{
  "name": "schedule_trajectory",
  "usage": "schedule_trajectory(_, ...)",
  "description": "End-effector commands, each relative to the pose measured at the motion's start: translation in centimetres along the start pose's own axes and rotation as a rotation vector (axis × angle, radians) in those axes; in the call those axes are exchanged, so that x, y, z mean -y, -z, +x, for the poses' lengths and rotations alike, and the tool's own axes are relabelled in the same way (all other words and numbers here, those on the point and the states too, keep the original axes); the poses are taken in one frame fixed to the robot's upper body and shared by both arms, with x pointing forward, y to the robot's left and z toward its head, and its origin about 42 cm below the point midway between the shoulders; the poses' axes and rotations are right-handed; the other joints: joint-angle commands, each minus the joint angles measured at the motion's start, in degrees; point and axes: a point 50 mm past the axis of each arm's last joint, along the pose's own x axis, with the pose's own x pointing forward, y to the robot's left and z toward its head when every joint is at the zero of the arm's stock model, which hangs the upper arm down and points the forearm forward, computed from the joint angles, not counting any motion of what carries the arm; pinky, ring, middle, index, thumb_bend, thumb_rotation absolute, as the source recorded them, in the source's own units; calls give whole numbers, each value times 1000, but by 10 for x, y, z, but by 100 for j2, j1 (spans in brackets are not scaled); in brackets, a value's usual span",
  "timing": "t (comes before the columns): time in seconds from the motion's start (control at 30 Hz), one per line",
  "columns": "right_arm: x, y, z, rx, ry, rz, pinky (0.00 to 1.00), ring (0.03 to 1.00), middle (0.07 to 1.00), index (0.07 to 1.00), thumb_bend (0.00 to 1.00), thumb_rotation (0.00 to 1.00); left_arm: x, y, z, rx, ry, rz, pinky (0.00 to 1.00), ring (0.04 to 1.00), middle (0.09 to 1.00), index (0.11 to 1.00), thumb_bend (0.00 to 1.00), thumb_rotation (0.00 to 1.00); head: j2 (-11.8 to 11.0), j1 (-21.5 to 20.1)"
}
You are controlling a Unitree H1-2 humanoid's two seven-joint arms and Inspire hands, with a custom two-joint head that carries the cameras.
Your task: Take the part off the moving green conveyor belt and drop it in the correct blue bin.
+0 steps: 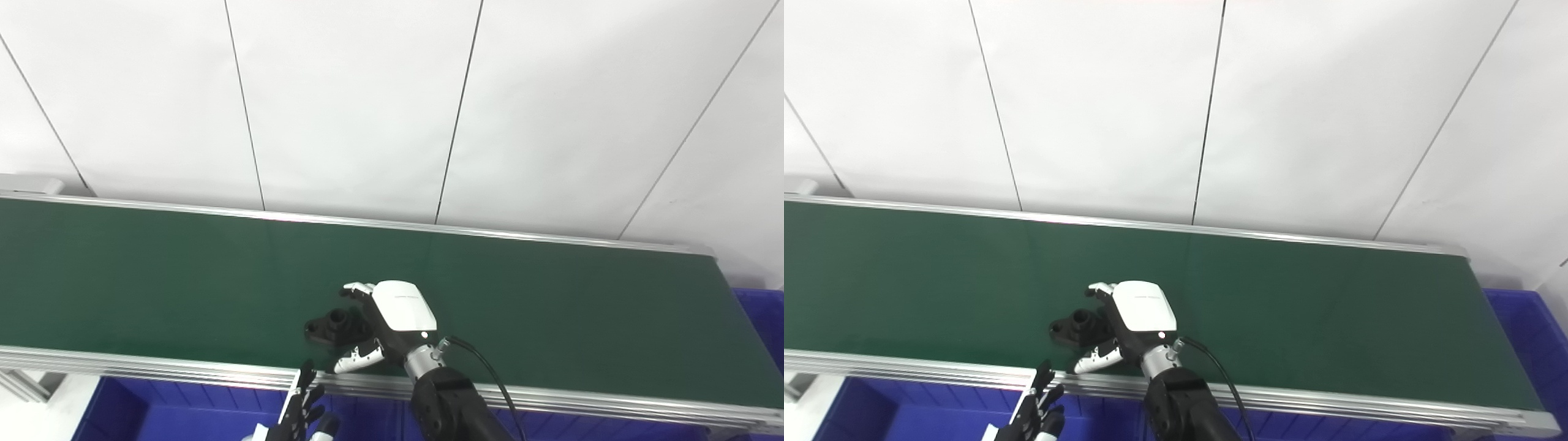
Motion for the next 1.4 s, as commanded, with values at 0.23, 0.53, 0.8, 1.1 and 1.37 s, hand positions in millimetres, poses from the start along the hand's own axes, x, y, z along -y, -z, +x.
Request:
schedule_trajectory(0.23,-19,2,-1,22,-71,-156,201,269,384,546,639,138,38,-26,0,79,18,-105,864,926,1000,1000,488,834,84,38)
schedule_trajectory(0.53,-29,15,-8,-75,-233,-317,218,332,410,524,521,0,37,-27,0,82,19,-113,832,911,996,1000,530,813,132,4)
schedule_trajectory(0.8,-30,21,-11,-115,-254,-294,214,333,417,524,523,0,37,-27,2,77,20,-102,821,900,985,1000,527,808,132,-43)
schedule_trajectory(1.1,-1,30,-11,-189,-378,-152,350,492,463,512,525,0,36,-27,4,82,21,-106,819,895,976,1000,520,806,171,-171)
schedule_trajectory(1.37,49,32,-6,-87,-537,-140,283,354,471,485,530,0,32,-27,5,84,26,-119,838,900,970,1000,531,820,268,-366)
